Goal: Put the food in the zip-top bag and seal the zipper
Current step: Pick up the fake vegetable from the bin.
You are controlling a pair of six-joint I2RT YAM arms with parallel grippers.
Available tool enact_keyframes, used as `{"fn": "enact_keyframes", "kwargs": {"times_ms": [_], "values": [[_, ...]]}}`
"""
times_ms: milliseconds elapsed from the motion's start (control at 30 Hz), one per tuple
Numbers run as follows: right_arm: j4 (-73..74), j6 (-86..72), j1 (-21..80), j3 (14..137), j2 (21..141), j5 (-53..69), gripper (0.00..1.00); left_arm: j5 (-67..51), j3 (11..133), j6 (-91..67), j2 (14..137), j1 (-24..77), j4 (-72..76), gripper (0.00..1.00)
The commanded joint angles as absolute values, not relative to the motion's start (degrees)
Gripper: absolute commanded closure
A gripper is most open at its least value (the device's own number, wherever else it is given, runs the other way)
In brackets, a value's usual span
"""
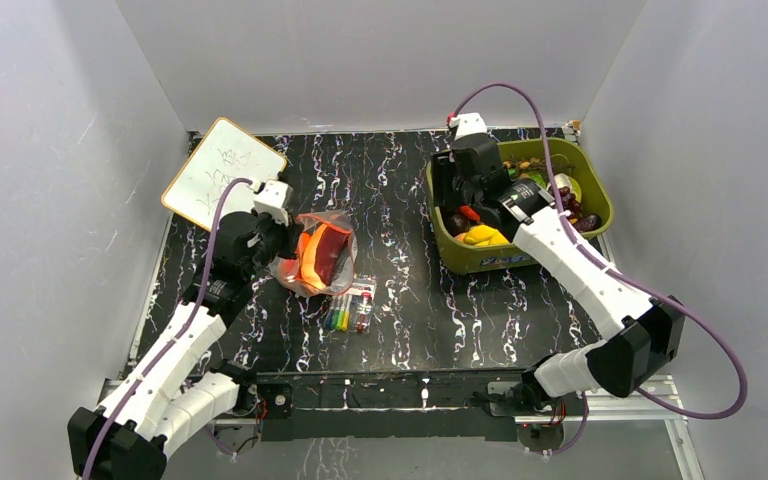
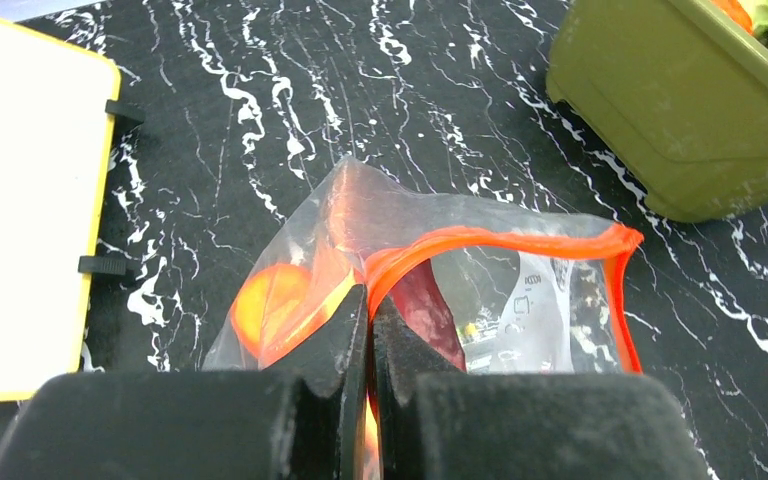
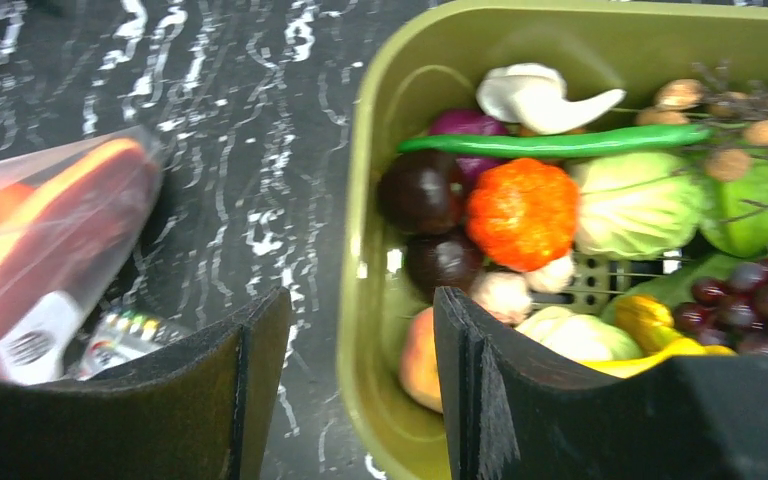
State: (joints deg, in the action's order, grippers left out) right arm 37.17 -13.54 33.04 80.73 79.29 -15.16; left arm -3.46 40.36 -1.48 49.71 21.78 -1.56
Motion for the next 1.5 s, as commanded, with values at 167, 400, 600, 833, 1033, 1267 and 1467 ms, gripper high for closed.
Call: {"fn": "enact_keyframes", "kwargs": {"times_ms": [167, 400, 600, 833, 1033, 1267, 1467], "values": [[33.6, -13.1, 26.1, 81.1, 84.2, -27.4, 0.50, 4.3, 42.6, -8.3, 50.0, 21.9, 0.0, 1.00], [32.5, -10.8, 22.2, 79.8, 88.2, -21.8, 0.45, 5.3, 44.3, -9.4, 53.0, 21.8, 0.3, 1.00], [30.9, -11.2, 19.7, 79.2, 92.6, -18.9, 0.35, 6.8, 45.8, -11.7, 54.6, 20.9, 2.2, 1.00], [29.7, -11.6, 17.0, 79.4, 96.6, -16.8, 0.24, 8.9, 50.0, -6.2, 55.9, 20.7, 8.9, 1.00], [27.2, -11.1, 16.2, 78.0, 98.5, -14.3, 0.18, 4.7, 47.3, -2.7, 56.2, 20.8, 10.3, 1.00], [26.6, -10.1, 15.8, 78.0, 102.0, -13.5, 0.15, -0.2, 42.8, -5.7, 54.3, 20.8, 4.5, 1.00], [26.7, -9.6, 15.6, 77.8, 102.6, -13.7, 0.21, -1.8, 39.4, -6.5, 50.1, 20.8, 3.0, 1.00]]}}
